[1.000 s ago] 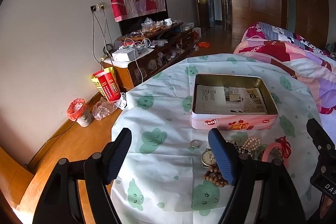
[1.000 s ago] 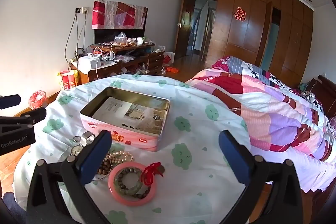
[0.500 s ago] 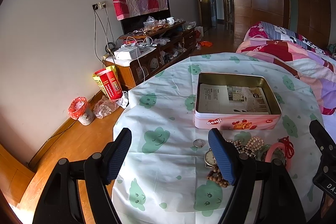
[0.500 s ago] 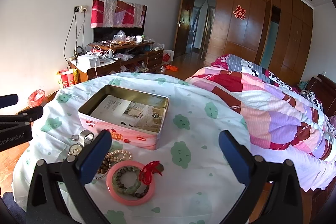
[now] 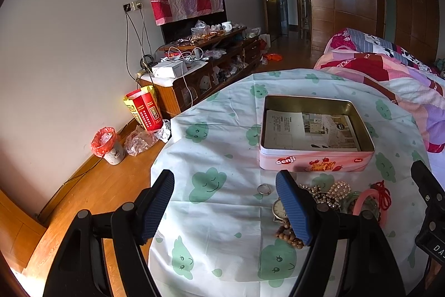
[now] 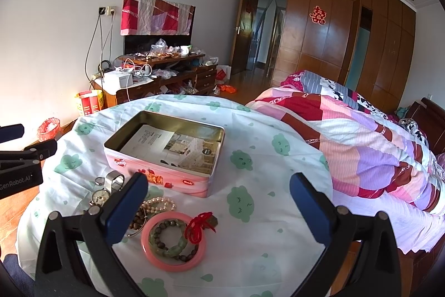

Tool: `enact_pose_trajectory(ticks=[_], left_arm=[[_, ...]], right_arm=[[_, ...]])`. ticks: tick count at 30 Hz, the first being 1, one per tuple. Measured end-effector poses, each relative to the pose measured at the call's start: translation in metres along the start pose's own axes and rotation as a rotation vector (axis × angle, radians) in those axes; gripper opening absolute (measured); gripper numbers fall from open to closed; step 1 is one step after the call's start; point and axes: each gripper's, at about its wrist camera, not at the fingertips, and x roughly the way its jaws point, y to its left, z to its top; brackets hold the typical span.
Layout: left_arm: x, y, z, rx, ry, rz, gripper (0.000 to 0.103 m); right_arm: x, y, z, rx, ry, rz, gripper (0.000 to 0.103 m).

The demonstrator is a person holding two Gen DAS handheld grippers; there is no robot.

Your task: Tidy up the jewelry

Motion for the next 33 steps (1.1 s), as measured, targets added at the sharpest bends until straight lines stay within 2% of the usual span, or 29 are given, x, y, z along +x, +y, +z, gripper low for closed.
enact_pose_trajectory(ticks=[33], left_arm=[[0.003, 0.0022, -0.0016, -0.002, 0.005, 0.002, 0.076]], right_arm=[[0.0014, 0.0051, -0.0037, -0.009, 0.009, 0.006, 0.103]])
